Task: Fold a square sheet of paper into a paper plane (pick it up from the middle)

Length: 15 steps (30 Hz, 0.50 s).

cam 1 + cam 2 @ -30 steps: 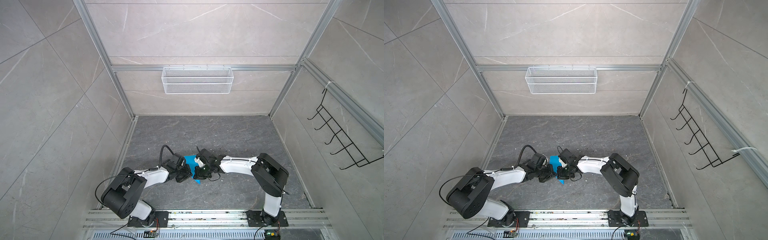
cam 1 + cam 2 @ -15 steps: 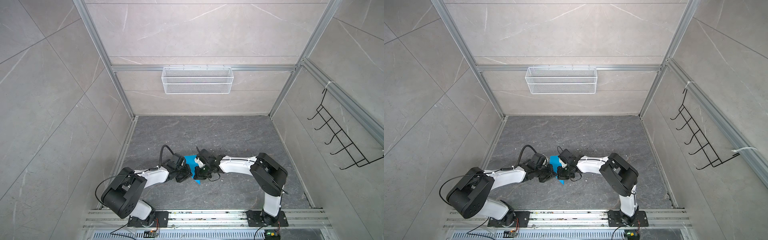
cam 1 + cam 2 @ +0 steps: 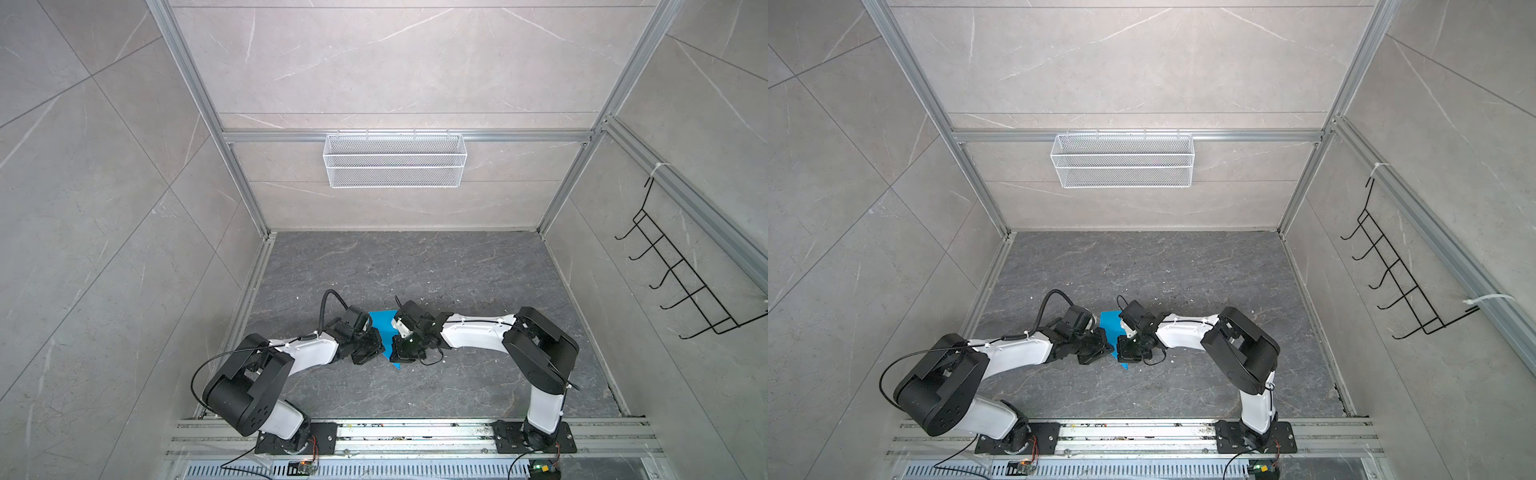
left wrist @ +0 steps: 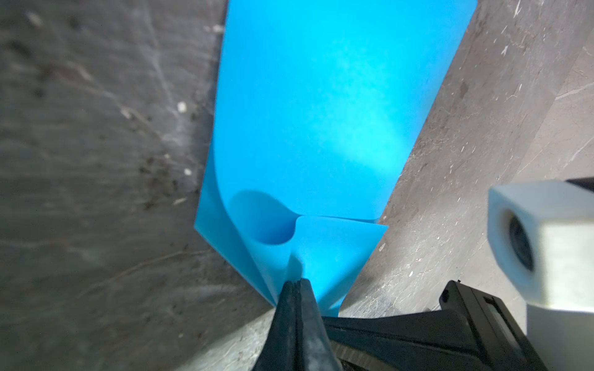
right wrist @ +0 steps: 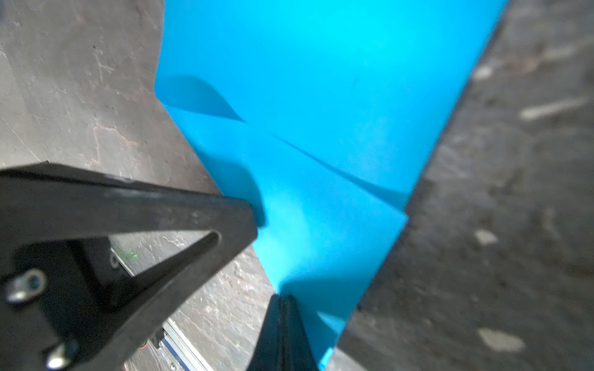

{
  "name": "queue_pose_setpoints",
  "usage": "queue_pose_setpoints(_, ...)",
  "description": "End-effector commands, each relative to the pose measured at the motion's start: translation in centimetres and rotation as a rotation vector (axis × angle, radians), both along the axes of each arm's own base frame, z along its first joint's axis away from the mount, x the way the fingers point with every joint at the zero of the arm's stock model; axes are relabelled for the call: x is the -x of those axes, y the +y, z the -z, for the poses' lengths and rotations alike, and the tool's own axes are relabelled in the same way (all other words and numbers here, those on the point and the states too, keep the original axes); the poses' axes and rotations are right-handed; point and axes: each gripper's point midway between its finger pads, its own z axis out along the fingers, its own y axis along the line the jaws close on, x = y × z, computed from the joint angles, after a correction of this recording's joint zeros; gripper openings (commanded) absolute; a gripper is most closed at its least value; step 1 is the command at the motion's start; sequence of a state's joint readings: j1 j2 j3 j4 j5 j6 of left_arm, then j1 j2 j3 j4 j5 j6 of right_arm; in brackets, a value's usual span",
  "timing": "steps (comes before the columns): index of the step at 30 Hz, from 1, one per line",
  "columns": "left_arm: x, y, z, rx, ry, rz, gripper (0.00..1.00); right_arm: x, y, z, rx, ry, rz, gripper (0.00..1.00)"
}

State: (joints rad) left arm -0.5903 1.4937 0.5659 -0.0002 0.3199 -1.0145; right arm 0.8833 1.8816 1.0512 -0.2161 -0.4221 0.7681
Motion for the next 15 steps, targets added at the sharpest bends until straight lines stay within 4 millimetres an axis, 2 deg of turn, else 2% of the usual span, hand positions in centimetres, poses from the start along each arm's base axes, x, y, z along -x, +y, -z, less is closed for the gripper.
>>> queue_pose_setpoints(1, 2.8, 3.8, 4.2, -0.193, 0.141, -0.051, 0.00, 2.3, -2.4, 1.5, 0.090, 0.077, -0.004, 0.00)
queue_pose_setpoints(5, 2.8, 3.9, 4.2, -0.200, 0.143, -0.051, 0.00, 3.1, -3.1, 1.6, 0.102, 0.092, -0.014, 0.00)
queue_pose_setpoints(12, 2.7, 3.8, 4.2, -0.203, 0.144, -0.047, 0.00, 4.8, -5.5, 2.3, 0.162, 0.115, -0.021, 0.00)
queue_pose_setpoints(15, 2.6, 3.7, 4.0, -0.200, 0.141, -0.041, 0.00, 4.2, -5.0, 0.5, 0.124, 0.070, -0.021, 0.00)
